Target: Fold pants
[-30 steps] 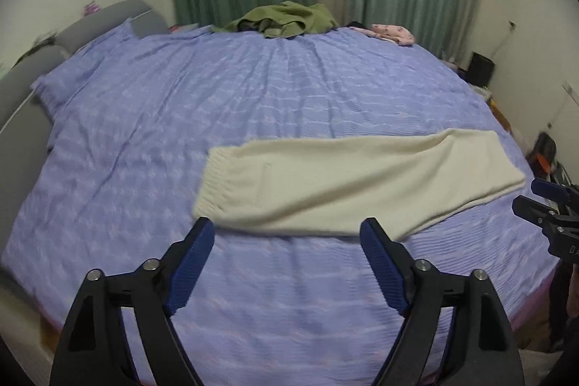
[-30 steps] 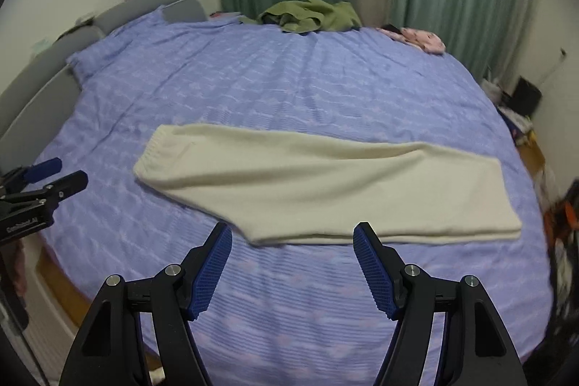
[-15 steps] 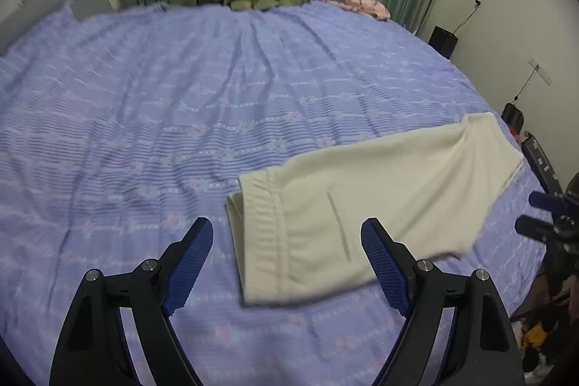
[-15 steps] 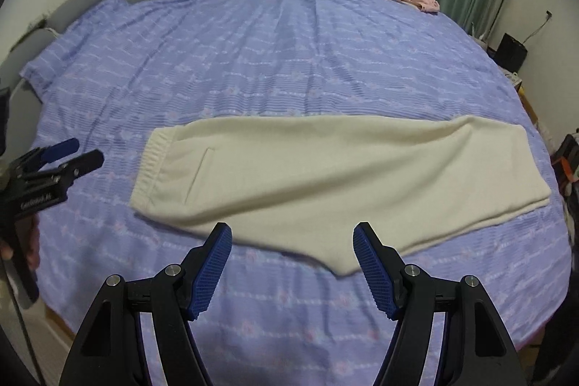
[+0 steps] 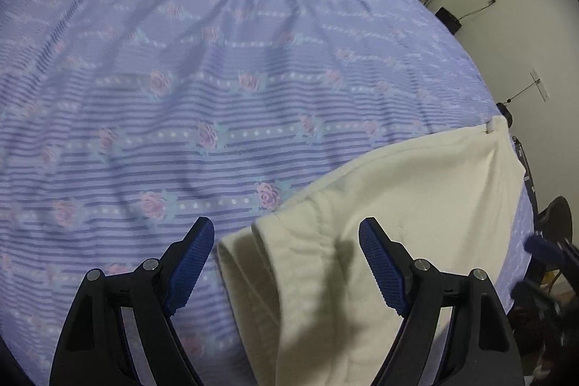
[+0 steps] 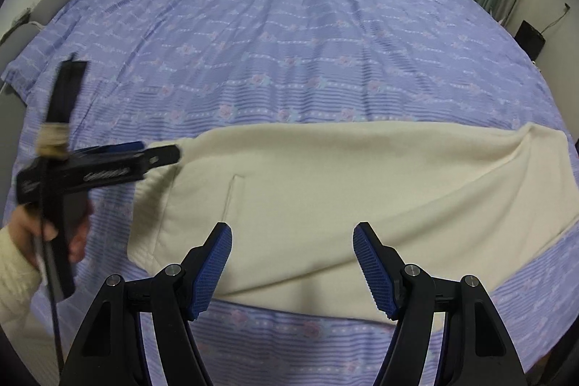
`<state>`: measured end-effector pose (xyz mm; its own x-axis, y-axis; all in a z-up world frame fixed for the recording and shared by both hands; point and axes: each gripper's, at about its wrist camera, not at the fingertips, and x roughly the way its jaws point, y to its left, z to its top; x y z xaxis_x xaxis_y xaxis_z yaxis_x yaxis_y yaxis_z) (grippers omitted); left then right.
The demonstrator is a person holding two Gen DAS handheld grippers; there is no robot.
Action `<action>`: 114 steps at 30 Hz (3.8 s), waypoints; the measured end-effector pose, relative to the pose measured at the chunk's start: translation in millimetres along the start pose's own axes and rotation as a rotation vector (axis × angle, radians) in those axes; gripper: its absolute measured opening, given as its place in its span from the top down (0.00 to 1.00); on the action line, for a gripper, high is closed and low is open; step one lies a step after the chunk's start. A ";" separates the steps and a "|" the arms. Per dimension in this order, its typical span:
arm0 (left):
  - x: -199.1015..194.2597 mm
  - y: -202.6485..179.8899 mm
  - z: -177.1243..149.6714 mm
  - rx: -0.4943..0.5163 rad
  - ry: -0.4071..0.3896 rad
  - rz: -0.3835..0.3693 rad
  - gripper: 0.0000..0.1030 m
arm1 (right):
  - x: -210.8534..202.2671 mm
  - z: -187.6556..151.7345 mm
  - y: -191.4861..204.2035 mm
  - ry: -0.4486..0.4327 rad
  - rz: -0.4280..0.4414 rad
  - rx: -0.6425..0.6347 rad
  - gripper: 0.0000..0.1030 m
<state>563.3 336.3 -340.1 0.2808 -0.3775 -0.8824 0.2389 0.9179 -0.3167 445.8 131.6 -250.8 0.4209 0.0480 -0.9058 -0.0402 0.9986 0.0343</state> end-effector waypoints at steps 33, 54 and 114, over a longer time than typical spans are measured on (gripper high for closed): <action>-52.7 16.5 -9.0 -0.237 -0.217 0.023 0.90 | -22.5 -21.9 11.1 -0.033 -0.055 0.001 0.32; -121.4 -36.3 -76.9 0.018 -0.278 0.425 0.17 | -43.9 -55.2 -44.2 -0.062 -0.066 0.065 0.32; -61.2 -183.1 -208.6 -0.357 -0.099 0.497 0.17 | 49.3 -151.0 -154.1 0.200 0.306 -0.196 0.95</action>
<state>308.4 216.7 -300.7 0.3674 0.1118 -0.9233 -0.2636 0.9646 0.0119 336.0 -23.3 -364.5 0.1791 0.3179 -0.9311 -0.3163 0.9147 0.2515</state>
